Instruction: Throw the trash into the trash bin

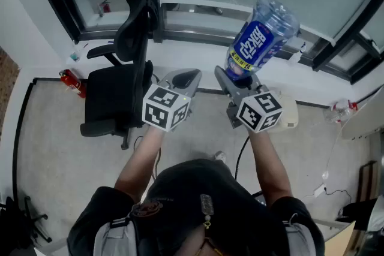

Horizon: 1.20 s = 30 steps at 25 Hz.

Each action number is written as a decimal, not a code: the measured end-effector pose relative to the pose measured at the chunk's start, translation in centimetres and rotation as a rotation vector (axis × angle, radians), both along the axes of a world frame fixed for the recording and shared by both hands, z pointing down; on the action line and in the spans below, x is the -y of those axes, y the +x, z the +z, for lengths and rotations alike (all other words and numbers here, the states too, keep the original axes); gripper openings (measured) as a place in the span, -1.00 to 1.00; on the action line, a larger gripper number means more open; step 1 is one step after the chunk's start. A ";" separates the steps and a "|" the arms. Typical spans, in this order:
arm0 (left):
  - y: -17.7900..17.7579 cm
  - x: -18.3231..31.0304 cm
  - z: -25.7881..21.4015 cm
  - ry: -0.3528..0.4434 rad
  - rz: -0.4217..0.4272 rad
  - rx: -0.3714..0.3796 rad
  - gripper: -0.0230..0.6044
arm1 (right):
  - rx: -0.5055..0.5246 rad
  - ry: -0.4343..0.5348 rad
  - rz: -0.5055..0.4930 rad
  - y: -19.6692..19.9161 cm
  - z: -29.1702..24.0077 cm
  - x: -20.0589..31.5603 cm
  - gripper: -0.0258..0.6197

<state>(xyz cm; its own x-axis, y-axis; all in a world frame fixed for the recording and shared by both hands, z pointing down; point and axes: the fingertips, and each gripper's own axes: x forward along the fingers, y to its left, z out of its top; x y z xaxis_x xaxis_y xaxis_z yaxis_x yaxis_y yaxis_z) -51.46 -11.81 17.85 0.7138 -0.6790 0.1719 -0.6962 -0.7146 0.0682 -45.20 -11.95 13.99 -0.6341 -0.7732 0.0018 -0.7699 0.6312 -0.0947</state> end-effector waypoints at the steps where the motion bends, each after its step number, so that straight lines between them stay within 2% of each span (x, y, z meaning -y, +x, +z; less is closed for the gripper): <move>1: 0.0 0.0 0.0 -0.001 0.000 0.000 -0.92 | 0.001 0.000 -0.002 -0.1 0.0 0.0 -0.37; 22: -0.2 -0.2 0.3 -0.009 0.016 0.010 -0.92 | 0.017 -0.023 0.002 0.2 0.6 0.0 -0.37; 26: 0.1 0.0 0.6 -0.025 0.052 0.013 -0.92 | 0.009 -0.042 0.032 0.7 1.1 0.0 -0.37; 30: 1.3 0.2 1.5 -0.045 0.126 0.022 -0.92 | 0.003 -0.070 0.093 2.1 2.2 -0.2 -0.37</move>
